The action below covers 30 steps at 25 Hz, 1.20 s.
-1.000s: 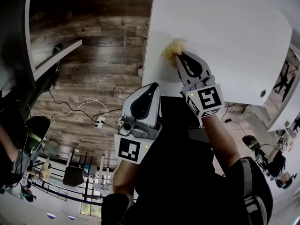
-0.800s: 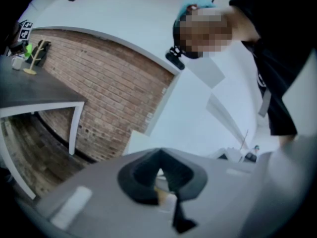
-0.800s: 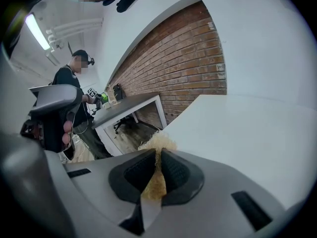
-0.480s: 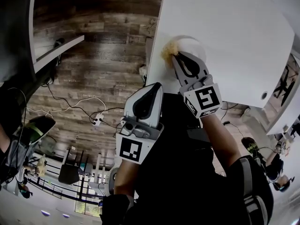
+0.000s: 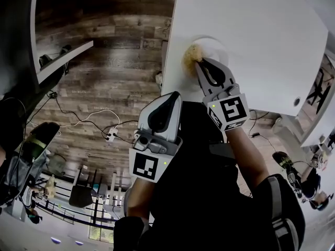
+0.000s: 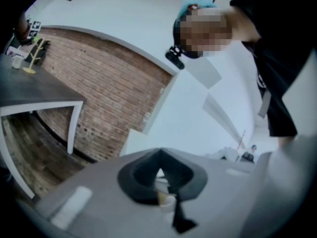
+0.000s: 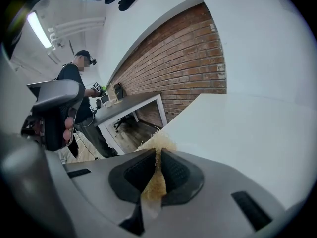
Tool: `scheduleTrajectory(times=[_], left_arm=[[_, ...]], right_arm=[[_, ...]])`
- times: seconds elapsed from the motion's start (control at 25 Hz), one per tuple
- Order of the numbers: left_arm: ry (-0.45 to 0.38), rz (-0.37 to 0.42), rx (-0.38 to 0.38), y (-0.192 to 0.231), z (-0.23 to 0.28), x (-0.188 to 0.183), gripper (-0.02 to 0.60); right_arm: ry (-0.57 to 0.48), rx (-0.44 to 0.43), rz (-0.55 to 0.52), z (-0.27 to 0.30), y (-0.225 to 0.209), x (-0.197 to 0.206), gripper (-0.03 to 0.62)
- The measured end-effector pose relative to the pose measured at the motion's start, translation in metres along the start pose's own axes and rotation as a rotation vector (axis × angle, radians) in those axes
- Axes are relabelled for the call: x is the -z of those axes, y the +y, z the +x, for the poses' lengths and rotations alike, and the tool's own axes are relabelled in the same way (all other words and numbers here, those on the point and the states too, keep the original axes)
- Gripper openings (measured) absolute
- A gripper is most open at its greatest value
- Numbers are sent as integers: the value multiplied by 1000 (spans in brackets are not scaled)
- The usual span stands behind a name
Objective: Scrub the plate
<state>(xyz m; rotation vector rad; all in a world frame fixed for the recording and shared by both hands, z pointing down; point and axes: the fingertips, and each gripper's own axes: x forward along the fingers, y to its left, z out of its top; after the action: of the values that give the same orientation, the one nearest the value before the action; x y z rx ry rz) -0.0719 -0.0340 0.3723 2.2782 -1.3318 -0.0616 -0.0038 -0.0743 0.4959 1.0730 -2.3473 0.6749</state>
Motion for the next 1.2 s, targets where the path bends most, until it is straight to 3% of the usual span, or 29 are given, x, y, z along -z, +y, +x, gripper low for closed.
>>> scheduleTrajectory(times=[0.72,1.2], left_arm=[[43,15,106,-34,15,13,3],[44,16,117,-41,12,15,3]], right_arm=[[-18,157,57,-50,-52,19,31],[-18,211,70,-67,-69,26,31]])
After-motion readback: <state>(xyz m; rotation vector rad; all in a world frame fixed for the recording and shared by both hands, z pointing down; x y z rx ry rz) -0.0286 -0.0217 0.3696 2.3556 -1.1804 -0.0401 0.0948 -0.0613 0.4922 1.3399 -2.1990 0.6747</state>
